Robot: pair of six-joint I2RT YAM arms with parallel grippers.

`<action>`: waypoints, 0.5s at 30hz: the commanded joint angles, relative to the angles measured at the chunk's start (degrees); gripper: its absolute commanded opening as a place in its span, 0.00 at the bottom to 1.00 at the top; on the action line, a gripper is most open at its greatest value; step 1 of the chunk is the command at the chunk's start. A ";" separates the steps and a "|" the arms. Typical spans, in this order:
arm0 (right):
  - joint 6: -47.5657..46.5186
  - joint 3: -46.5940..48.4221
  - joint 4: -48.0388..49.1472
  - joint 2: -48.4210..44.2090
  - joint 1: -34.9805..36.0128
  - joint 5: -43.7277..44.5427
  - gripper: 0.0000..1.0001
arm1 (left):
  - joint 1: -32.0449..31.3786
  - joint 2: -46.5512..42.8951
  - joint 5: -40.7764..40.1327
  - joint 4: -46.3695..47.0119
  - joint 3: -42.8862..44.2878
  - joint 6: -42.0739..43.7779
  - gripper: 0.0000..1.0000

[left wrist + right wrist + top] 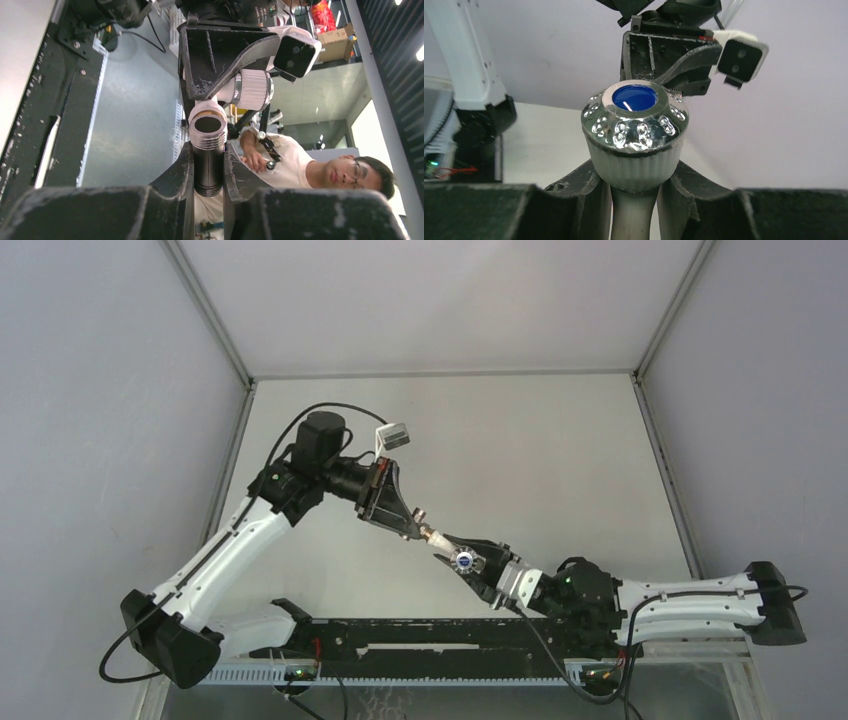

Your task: Install the water faucets

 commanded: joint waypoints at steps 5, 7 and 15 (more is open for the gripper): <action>25.73 1.37 2.16 -4.29 -11.51 -14.59 0.00 | -3.00 -4.22 -4.53 13.88 -0.11 -0.87 0.00; 29.16 1.37 1.81 -4.53 -13.26 -16.24 0.00 | -3.21 -4.95 -5.86 17.57 -1.20 -1.66 0.00; 46.23 3.54 -1.18 -4.56 -21.98 -25.30 0.00 | -3.87 -6.14 -9.08 20.71 -2.59 2.16 0.00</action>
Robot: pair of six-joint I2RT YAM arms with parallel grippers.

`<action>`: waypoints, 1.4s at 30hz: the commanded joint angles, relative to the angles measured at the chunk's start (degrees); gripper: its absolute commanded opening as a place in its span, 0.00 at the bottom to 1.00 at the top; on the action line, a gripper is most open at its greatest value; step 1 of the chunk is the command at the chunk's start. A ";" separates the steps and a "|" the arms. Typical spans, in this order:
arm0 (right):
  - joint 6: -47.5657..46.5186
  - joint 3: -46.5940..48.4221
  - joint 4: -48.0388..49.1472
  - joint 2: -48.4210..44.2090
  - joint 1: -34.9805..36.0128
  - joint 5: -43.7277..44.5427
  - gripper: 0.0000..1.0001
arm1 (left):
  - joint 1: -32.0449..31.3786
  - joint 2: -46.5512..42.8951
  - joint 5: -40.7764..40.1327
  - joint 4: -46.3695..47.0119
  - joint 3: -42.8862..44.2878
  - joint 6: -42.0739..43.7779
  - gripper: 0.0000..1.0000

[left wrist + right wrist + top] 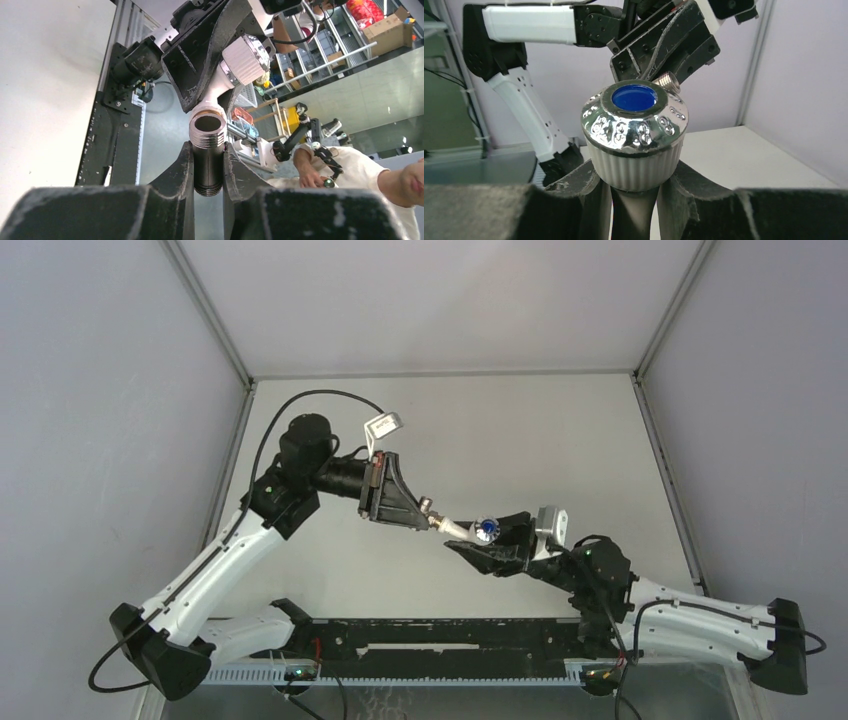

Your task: Install the water faucets

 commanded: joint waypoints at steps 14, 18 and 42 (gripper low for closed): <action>43.39 9.57 -5.94 4.64 -24.72 -26.42 0.00 | -1.49 -2.22 -2.73 3.26 -0.87 7.77 0.00; 49.45 10.53 -4.09 7.62 -27.67 -30.70 0.00 | -2.04 -2.67 -3.62 3.31 -1.15 9.02 0.00; 64.80 11.59 7.55 16.09 -29.47 -34.22 0.00 | -6.03 -13.10 -19.37 17.89 -12.31 18.44 0.00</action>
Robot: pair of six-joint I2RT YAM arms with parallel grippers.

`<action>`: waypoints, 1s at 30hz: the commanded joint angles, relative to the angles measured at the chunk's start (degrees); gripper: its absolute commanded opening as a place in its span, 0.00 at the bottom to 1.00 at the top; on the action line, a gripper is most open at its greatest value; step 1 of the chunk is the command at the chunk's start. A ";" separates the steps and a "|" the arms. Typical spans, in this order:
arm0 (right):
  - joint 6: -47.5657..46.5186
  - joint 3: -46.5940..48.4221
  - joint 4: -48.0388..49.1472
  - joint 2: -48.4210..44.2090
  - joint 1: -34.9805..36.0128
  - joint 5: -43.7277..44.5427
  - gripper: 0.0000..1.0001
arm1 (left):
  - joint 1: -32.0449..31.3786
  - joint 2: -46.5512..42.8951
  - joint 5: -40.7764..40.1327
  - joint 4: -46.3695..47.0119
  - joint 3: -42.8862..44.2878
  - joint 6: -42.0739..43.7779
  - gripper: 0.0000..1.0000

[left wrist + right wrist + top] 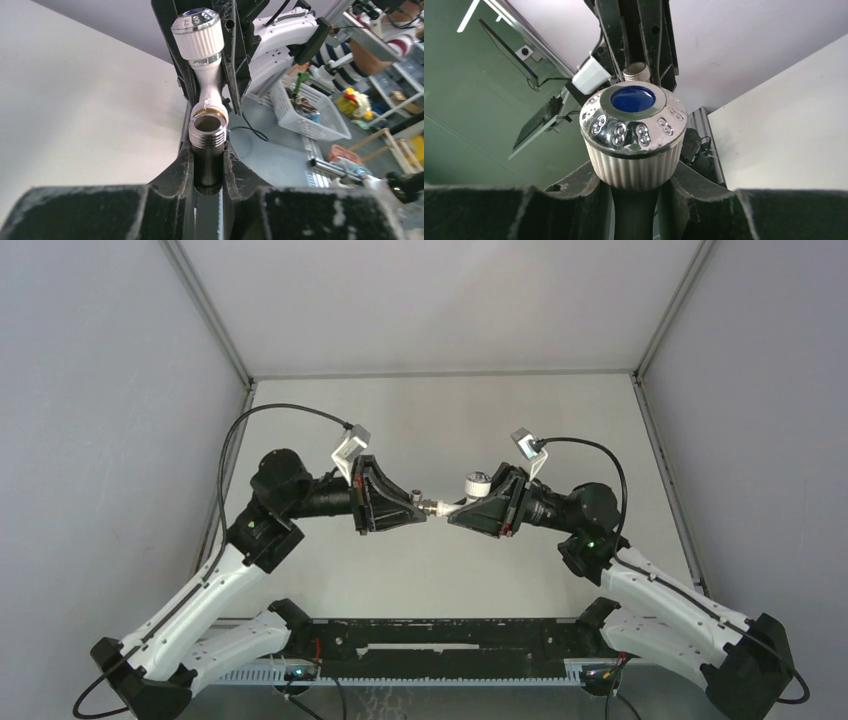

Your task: Install the water faucets

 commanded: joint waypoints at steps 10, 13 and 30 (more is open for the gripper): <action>12.81 3.92 9.13 7.08 -2.51 -5.56 0.00 | -4.77 -3.69 -5.32 6.44 -5.88 15.95 0.00; 14.07 5.09 7.91 8.35 -2.92 -8.45 0.00 | -4.94 -3.29 -5.41 6.52 -6.07 18.37 0.00; 24.39 18.66 -12.72 20.62 -7.96 -25.74 0.00 | -15.50 -4.80 -28.08 1.14 -9.86 48.28 0.00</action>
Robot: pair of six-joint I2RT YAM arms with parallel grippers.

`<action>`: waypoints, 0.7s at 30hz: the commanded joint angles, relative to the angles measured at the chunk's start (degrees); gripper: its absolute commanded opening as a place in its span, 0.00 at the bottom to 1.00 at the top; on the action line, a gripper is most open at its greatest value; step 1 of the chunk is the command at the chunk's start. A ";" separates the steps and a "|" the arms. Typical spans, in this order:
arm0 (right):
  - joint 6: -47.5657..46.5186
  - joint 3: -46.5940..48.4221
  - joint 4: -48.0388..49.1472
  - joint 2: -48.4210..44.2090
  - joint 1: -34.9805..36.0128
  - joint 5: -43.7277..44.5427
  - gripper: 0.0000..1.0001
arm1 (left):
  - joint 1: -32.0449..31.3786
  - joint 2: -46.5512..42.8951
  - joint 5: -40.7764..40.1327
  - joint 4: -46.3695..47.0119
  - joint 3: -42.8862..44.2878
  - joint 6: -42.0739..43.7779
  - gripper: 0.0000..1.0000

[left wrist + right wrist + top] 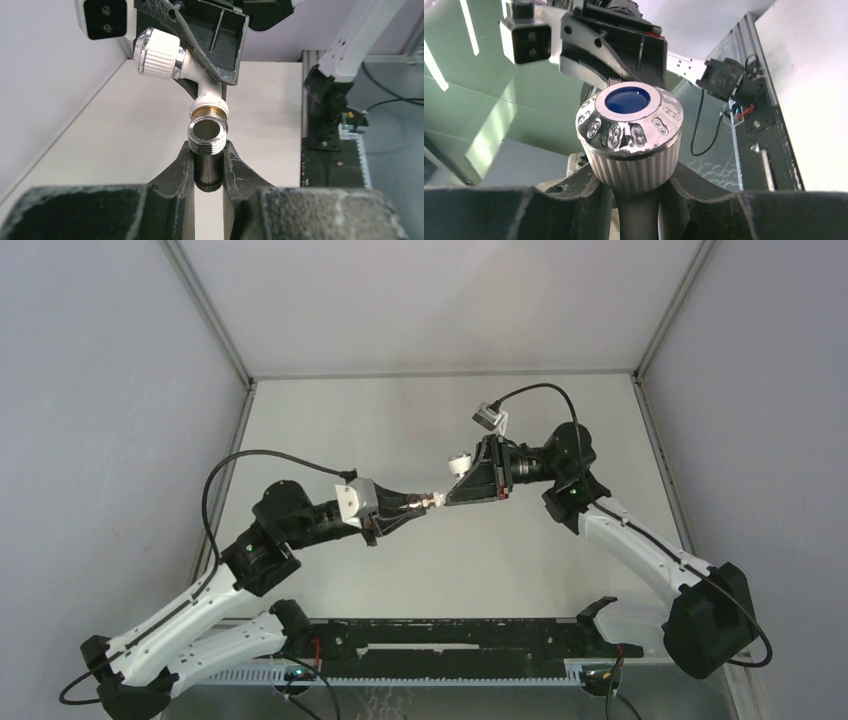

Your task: Install the water faucets

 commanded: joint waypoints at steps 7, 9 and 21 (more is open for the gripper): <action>7.26 6.33 -17.54 7.28 -1.89 -2.97 0.00 | -11.24 2.27 -17.96 2.22 -6.17 20.48 0.00; 7.70 6.34 -20.23 8.71 -2.76 -3.31 0.00 | -13.14 2.56 -21.09 2.15 -6.52 23.52 0.00; 4.51 9.57 -34.52 14.25 -5.98 0.84 0.00 | -21.50 7.67 -41.63 7.91 -11.39 44.42 0.00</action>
